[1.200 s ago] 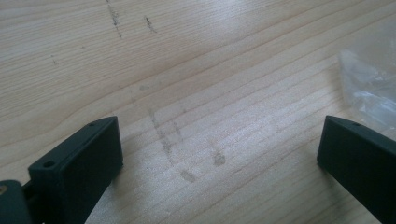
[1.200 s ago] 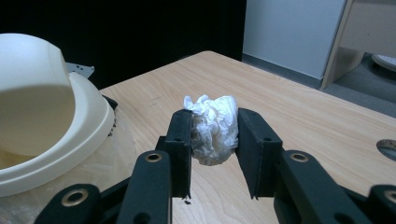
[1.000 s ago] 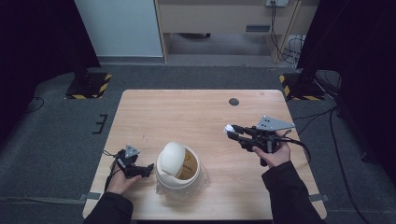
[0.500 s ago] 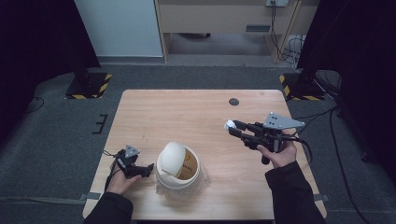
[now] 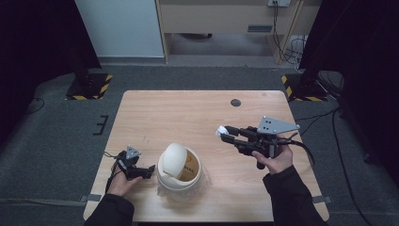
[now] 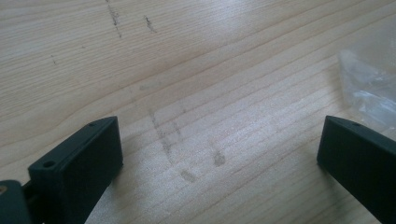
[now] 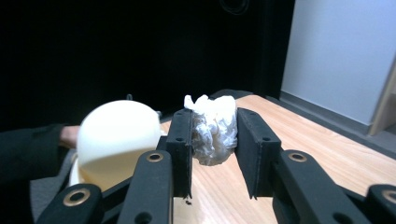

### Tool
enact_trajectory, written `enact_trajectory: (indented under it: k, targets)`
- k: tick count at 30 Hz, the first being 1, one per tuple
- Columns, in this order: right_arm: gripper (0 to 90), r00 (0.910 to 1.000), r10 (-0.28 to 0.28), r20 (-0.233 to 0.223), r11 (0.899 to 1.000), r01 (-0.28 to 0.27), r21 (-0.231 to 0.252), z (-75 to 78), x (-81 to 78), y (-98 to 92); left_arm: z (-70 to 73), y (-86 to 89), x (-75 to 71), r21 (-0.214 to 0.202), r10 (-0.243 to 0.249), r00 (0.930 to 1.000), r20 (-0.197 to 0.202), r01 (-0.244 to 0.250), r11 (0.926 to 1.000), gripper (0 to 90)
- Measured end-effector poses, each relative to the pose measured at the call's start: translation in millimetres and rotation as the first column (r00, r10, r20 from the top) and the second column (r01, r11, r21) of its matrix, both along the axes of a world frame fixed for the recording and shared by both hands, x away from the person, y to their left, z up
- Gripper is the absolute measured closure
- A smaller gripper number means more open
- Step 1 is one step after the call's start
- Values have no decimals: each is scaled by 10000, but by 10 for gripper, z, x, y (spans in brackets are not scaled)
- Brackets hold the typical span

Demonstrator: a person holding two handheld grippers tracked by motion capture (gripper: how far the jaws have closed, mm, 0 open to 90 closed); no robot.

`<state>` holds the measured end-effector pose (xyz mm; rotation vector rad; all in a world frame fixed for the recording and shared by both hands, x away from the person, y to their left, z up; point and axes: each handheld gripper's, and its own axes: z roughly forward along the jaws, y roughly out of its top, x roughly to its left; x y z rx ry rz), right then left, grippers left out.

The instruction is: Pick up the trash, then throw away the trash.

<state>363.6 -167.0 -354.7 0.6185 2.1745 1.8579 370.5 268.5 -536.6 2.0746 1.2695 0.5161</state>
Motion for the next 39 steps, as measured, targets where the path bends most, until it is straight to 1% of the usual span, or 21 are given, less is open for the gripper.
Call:
enact_trajectory:
  k: [4, 9, 12, 13, 16, 18, 20, 21, 23, 29, 33, 39]
  targets:
    - [679, 10000, 58, -54, 10000, -59, -50, -24, 6, 35, 0, 0, 0, -2, 0, 10000, 1, 0, 10000, 0]
    - [681, 9996, 209, -167, 9997, -207, 141, -39, -3, 72, 0, 0, 0, -1, -1, 10000, -2, 1, 10000, 0]
    - [681, 9993, 303, -206, 9995, -301, 101, -50, -18, 95, 0, 0, 0, 0, 2, 10000, 1, -2, 10000, 0]
    - [681, 9988, 464, -173, 9989, -465, -52, -54, -43, 145, 0, 0, 0, 1, 0, 10000, 1, 0, 10000, 0]
    - [681, 9965, 813, -206, 9965, -817, -157, -60, -82, 244, 0, 0, 0, -4, 2, 10000, 1, -2, 10000, 0]
    - [681, 9942, 1029, -301, 9945, -1034, -146, -80, -101, 302, 0, 1, 0, -1, 0, 10000, -2, 0, 10000, 0]
    - [681, 9936, 1083, -332, 9938, -1091, -216, -92, -108, 329, 0, 1, 0, -2, 0, 10000, -2, 0, 10000, 0]
    - [681, 9916, 1223, -422, 9920, -1235, -260, -122, -118, 375, 0, 1, 1, -1, -1, 10000, -3, 1, 10000, 0]
    - [681, 9907, 1272, -473, 9913, -1287, -289, -138, -121, 394, 0, 1, 0, -2, -1, 10000, -4, 1, 10000, 0]
    - [681, 9848, 1553, -780, 9856, -1597, -551, -260, -137, 509, 0, 0, 0, -2, 0, 10000, -1, 0, 10000, 0]
    - [681, 9831, 1615, -865, 9837, -1674, -651, -294, -144, 537, 0, 0, 0, -4, 0, 10000, -1, 0, 10000, 0]
    - [681, 9787, 1759, -1055, 9784, -1856, -910, -359, -171, 580, 0, 0, 0, -3, 1, 10000, 0, -1, 10000, 0]
